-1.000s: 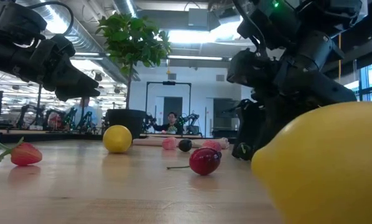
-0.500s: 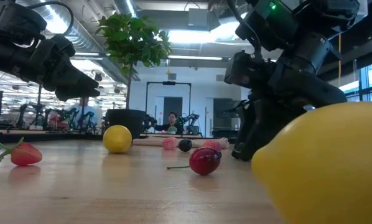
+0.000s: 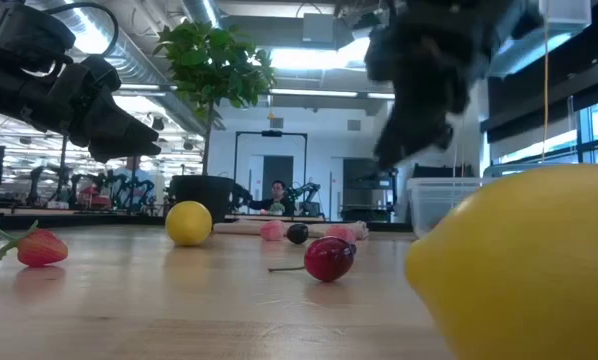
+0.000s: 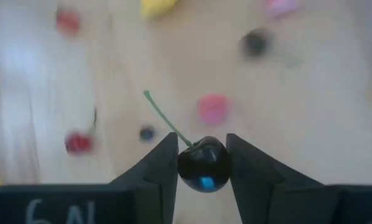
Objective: Pick and placing Produce into tupperware
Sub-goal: Put the right black cherry into the transparent container
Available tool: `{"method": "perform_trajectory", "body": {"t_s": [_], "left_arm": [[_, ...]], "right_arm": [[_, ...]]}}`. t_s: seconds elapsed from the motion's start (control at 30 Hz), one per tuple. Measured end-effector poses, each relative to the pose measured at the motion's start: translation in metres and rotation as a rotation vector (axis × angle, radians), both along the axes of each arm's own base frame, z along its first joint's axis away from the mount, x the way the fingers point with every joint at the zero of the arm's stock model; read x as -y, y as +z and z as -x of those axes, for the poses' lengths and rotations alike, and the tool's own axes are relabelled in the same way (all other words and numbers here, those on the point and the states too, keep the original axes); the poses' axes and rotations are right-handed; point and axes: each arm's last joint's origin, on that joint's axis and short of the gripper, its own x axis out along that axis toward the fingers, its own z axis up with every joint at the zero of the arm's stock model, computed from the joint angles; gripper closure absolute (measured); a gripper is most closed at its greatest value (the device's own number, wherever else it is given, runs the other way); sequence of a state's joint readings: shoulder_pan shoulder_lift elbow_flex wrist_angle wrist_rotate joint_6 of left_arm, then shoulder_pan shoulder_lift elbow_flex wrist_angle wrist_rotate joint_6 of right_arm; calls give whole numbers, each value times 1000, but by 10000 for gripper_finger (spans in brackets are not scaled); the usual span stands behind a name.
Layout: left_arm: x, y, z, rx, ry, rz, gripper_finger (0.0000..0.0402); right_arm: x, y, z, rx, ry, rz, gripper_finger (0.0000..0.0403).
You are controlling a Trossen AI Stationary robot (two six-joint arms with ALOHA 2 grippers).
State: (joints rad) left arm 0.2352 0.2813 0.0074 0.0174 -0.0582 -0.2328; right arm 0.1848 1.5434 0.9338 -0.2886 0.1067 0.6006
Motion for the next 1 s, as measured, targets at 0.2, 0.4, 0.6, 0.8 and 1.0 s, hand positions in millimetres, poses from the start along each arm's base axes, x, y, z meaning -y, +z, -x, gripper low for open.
{"method": "perform_trajectory", "body": {"t_s": [0.2,0.4,0.6,0.8,1.0], "left_arm": [[0,0,0,0,2,-1,170],[-1,0,0,2,36,-10,170],[-1,0,0,0,38,-18,170],[-1,1,0,0,38,-18,170],[-1,1,0,0,37,-18,170]], "right_arm": [[39,66,47,6,-464,-66,282],[68,78,98,-188,-793,-30,282],[90,66,97,-301,-897,-1,281],[116,40,82,-465,-865,-41,281],[132,15,70,-590,-825,-38,280]]}}
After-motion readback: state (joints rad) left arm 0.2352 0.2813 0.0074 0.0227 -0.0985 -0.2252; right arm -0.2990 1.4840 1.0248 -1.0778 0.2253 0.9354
